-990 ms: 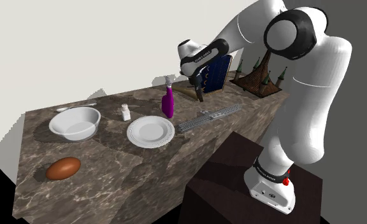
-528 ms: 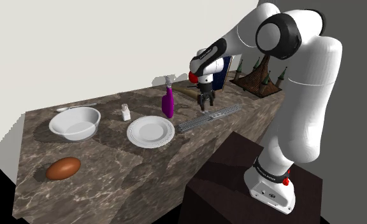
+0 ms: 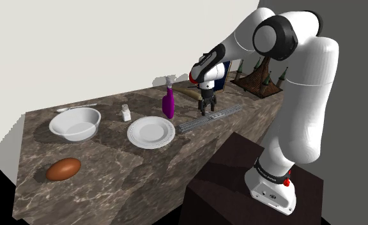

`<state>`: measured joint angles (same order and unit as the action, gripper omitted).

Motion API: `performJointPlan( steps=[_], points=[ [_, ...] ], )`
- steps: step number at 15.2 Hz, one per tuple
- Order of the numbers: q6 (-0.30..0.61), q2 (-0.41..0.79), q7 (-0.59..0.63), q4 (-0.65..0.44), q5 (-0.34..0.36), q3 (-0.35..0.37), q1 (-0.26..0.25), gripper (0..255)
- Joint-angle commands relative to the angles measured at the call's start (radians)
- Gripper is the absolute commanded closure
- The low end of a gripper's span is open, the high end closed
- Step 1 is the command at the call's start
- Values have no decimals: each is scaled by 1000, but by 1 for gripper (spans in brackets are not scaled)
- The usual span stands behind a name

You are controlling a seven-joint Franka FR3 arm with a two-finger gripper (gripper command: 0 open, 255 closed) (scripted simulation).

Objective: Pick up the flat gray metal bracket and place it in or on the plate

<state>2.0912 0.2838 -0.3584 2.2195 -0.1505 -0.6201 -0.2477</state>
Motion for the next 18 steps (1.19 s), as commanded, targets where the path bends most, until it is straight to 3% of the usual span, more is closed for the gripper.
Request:
performJointPlan(
  steps=[1,6,7,18],
  points=[
    [1,3,-1,5,-1,1,0,0],
    [1,3,-1,5,-1,1,-1,0],
    [2,2,0,7,-1,1,-1,255],
    [-21,-20,10,1,15,-6,-6,255]
  ],
)
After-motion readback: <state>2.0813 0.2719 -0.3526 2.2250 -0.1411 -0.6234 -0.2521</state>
